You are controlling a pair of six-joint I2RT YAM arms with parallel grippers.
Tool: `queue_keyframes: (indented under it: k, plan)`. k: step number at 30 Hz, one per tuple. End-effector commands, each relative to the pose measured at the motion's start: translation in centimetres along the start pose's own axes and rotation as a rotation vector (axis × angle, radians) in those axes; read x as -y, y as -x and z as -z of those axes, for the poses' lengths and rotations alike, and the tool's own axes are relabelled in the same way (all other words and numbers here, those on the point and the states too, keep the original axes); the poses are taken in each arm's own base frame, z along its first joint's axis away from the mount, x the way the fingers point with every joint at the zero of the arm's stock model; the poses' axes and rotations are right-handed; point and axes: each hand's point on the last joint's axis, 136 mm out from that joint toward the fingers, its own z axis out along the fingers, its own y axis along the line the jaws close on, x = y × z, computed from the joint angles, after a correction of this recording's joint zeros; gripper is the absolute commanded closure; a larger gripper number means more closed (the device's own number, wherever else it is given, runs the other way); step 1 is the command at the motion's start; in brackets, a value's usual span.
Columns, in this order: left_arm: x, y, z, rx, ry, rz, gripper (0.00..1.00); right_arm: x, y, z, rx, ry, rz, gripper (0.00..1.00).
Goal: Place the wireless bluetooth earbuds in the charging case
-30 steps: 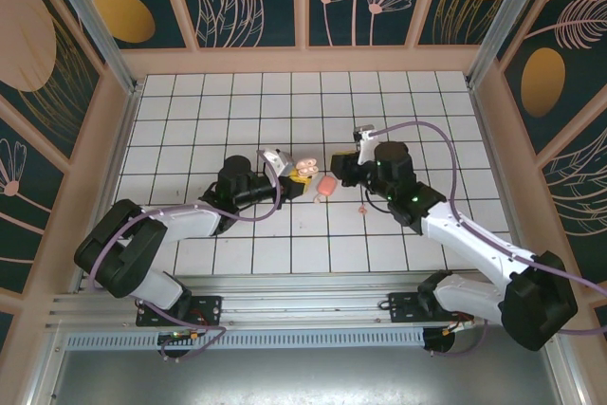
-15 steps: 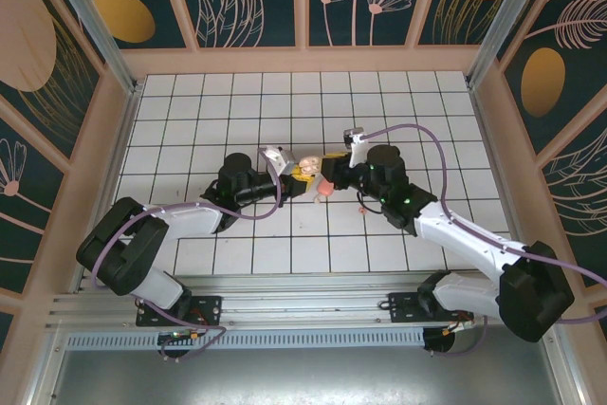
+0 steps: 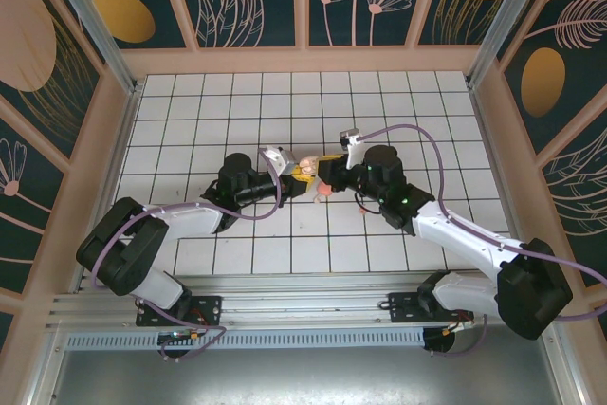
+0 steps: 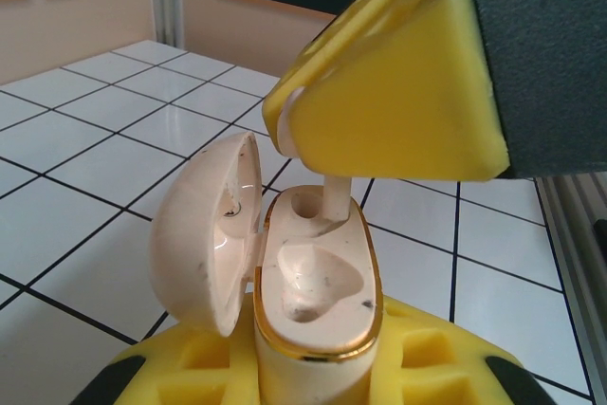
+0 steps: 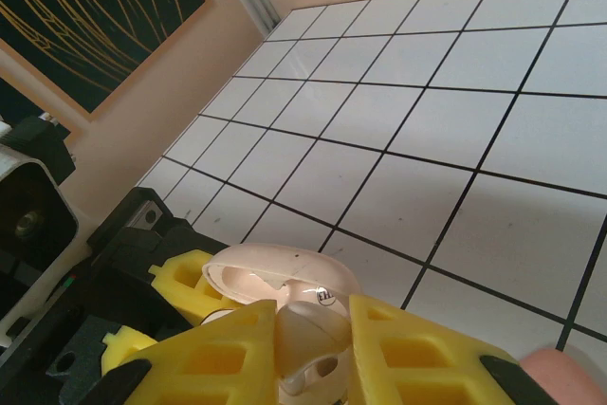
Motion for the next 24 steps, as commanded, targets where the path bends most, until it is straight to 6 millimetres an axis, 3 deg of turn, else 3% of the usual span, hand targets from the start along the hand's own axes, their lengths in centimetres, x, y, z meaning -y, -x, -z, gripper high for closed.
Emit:
queue_keyframes:
  k: [1, 14, 24]
  plan:
    - [1.0, 3.0, 0.2, 0.084, -0.034, -0.048, 0.83, -0.1, 0.4, -0.1, 0.013, -0.009, 0.019, 0.79]
    - [1.3, 3.4, 0.5, 0.100, -0.044, -0.060, 0.83, 1.4, 0.5, 0.1, 0.021, -0.105, 0.046, 0.79]
    - [1.4, 3.7, 0.6, 0.107, -0.045, -0.068, 0.83, 0.3, -0.5, 0.2, -0.025, -0.061, 0.118, 0.79]
